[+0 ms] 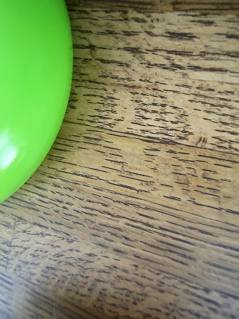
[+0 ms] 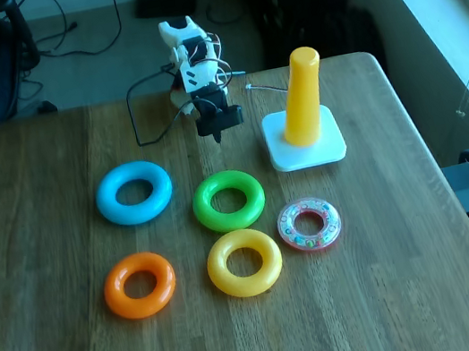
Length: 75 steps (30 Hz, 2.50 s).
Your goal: Pick and place the blue ring
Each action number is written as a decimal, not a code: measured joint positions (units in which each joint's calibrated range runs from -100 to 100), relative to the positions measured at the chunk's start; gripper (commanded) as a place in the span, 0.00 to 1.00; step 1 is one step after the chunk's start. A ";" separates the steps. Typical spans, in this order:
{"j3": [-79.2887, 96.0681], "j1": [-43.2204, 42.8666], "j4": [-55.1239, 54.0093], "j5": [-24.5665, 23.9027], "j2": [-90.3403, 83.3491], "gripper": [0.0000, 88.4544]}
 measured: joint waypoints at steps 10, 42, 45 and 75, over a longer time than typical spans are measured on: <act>0.09 13.87 -19.61 -0.10 0.80 0.03; -32.59 21.21 -8.97 0.00 23.34 0.26; -39.54 25.70 -8.81 -0.05 31.65 0.26; -74.27 41.86 -18.02 -0.10 93.21 0.26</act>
